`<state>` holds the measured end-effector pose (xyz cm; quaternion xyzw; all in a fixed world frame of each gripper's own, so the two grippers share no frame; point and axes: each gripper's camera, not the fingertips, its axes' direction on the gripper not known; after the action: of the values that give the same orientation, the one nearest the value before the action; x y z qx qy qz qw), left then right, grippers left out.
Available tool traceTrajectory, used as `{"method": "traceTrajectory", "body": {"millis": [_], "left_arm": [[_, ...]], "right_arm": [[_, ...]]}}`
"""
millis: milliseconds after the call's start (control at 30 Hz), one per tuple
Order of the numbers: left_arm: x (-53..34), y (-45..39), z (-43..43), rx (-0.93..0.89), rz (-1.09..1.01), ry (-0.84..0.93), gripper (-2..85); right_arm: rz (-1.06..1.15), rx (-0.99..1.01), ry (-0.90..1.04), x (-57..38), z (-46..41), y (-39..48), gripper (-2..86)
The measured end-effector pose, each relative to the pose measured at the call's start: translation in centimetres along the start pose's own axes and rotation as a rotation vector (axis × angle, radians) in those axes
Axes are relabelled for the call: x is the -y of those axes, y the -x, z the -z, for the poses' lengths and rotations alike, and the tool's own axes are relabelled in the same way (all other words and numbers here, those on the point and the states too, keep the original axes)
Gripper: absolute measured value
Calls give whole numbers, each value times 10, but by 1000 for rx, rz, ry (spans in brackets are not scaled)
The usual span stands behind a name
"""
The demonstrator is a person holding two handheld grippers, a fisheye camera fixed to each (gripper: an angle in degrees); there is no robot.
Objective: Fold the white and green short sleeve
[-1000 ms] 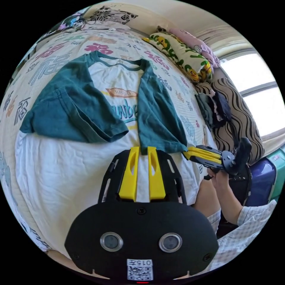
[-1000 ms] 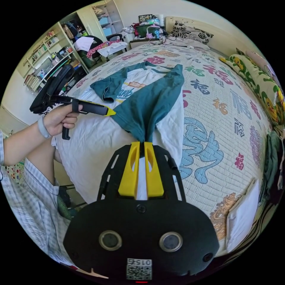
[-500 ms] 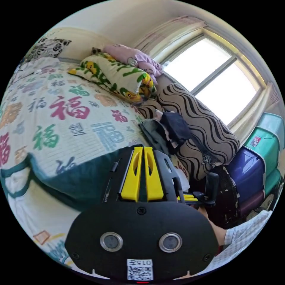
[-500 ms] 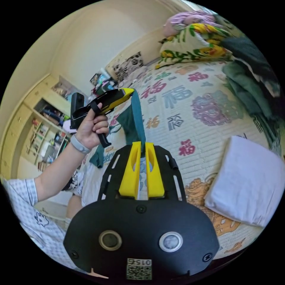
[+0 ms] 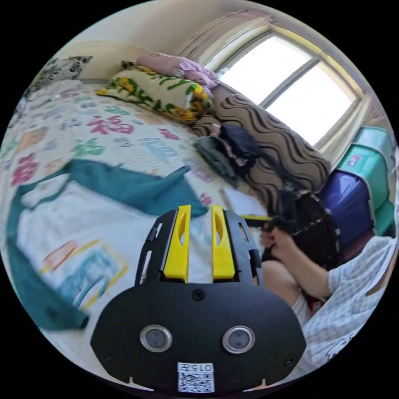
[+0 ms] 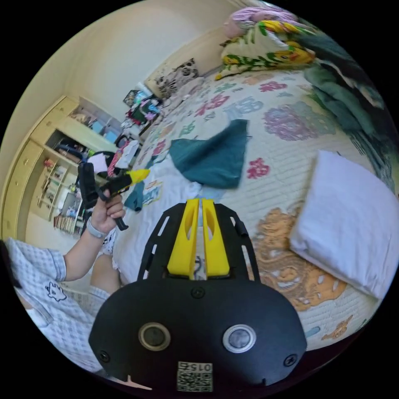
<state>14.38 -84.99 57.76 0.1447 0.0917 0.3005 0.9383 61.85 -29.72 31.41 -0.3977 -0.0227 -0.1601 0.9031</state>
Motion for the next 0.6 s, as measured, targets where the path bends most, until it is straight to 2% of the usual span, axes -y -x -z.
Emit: {"method": "traceTrajectory", "body": {"millis": [133, 233, 367, 467, 600], "left_arm": [[-106, 20, 148, 441, 97, 6, 82], [-157, 45, 226, 634, 205, 34, 89], [-171, 70, 293, 645, 246, -50, 115], [-155, 90, 317, 648, 210, -100, 123], [-136, 129, 315, 567, 211, 30, 87]], "right_arm": [[198, 114, 101, 14, -78, 84, 60], [275, 168, 232, 24, -158, 141, 68], [272, 173, 375, 32, -255, 189, 68], [239, 87, 435, 35, -321, 212, 77], [163, 5, 570, 30, -394, 221, 51]]}}
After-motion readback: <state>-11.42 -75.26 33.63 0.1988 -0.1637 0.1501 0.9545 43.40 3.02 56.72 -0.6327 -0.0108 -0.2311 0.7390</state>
